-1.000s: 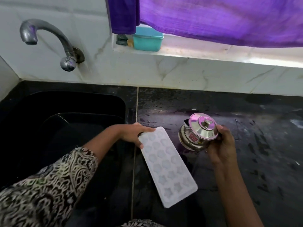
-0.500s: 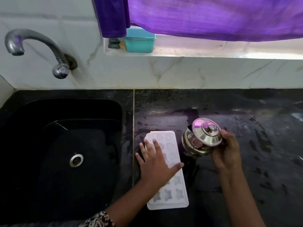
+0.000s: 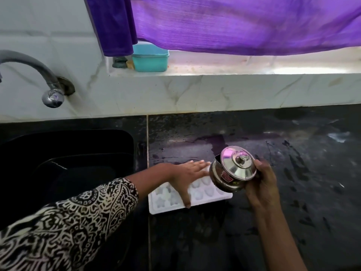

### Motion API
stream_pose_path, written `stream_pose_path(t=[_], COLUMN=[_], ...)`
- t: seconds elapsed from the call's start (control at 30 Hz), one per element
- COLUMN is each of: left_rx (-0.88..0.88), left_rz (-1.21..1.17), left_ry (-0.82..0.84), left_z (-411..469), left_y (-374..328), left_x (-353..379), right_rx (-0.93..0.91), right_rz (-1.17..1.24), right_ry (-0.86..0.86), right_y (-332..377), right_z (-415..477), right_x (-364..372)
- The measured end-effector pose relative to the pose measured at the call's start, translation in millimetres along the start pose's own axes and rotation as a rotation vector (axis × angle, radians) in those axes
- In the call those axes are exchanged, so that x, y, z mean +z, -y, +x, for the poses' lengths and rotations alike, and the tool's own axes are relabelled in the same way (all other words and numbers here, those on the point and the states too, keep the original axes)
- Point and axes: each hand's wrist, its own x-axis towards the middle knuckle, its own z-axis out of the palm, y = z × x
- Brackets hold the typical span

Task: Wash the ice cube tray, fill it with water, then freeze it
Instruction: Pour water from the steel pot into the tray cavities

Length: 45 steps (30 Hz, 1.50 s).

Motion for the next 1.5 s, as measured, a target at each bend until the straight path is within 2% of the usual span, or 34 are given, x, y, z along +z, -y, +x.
stream_pose_path(t=[0.1, 0.17, 0.27, 0.33, 0.43, 0.5, 0.67, 0.8, 1.1, 1.5], left_rx=[0.066, 0.048, -0.114, -0.291, -0.589, -0.723, -0.769, -0.816, -0.876, -0.902], left_rz=[0.108, 0.082, -0.202, -0.394, -0.882, -1.039, -0.598, -0.455, -0.315, -0.256], left_ry=[0.02, -0.097, -0.449, -0.65, -0.845, -0.902, -0.846, -0.791, -0.739, -0.711], left_z=[8, -2, -40, -71, -99, -103, -94, -88, -82, -82], left_y=[-5, -4, 0, -3, -23, -39, -46, -44, -53, -56], left_x=[-8, -6, 18, 49, 99, 120, 136, 141, 141, 141], right_rx=[-0.02, -0.023, -0.007, 0.026, 0.035, 0.041, 0.09, 0.111, 0.081, 0.046], right_rz=[0.014, 0.017, -0.017, -0.028, -0.01, -0.031, -0.066, -0.113, -0.349, -0.491], right_ry=[0.027, 0.024, 0.015, 0.008, 0.031, 0.077, 0.15, 0.21, 0.27, 0.275], right_y=[2, 2, -3, -9, -19, -27, -48, -58, -69, -73], right_z=[4, 7, 14, 18, 21, 20, 20, 24, 28, 28], right_x=[2, 4, 6, 6, 12, 20, 39, 51, 70, 68])
